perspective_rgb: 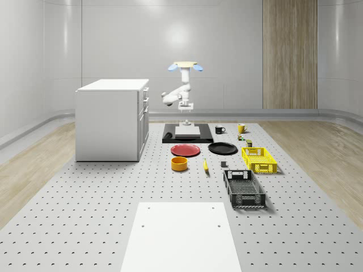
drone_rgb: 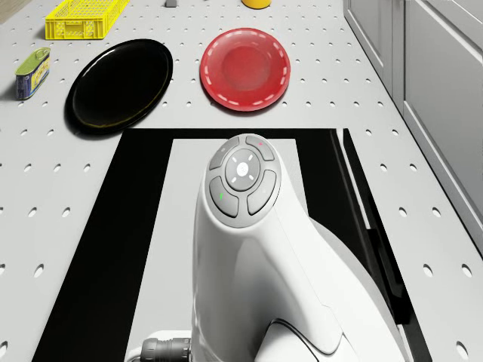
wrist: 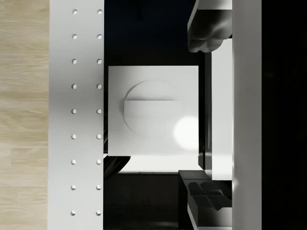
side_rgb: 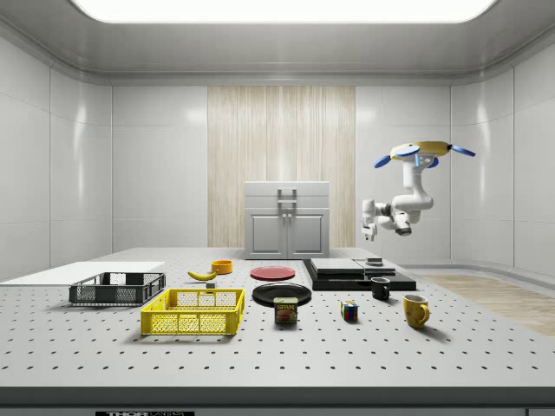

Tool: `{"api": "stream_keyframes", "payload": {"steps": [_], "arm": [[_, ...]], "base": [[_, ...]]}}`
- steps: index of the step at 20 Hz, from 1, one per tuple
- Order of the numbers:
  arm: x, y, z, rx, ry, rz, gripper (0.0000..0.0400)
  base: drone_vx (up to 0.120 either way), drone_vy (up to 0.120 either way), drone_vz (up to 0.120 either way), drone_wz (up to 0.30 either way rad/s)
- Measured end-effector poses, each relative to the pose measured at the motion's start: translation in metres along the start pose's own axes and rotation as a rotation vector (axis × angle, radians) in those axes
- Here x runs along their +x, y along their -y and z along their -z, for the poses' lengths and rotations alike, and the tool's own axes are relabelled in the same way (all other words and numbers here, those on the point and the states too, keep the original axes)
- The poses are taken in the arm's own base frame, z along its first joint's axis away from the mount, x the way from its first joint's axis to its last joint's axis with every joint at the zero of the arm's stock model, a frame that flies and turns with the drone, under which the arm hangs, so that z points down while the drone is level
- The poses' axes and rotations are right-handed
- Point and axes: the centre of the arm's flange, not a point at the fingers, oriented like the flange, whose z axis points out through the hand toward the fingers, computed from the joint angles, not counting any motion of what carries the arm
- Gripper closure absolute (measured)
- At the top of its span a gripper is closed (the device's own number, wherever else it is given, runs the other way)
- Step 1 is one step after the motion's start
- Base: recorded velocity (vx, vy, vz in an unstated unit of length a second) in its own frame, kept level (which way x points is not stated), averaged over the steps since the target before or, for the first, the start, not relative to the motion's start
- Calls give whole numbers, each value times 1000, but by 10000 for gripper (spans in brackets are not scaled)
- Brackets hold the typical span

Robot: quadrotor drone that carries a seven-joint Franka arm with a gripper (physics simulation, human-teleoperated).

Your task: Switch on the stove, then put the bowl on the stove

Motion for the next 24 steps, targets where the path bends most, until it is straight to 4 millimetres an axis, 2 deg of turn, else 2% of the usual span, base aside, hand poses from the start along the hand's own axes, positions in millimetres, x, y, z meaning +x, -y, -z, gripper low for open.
{"api": "stream_keyframes", "payload": {"steps": [3, 7, 19, 24], "arm": [[0, 0, 0, -2, -2, 0, 0], [0, 0, -5, -3, -3, 0, 0], [0, 0, -51, -4, -4, -1, 0], [0, 0, -62, -4, -4, -1, 0]], "base": [[0, 13, -120, 0], [0, 0, -10, 0], [0, 0, 0, 0], [0, 0, 0, 0]]}}
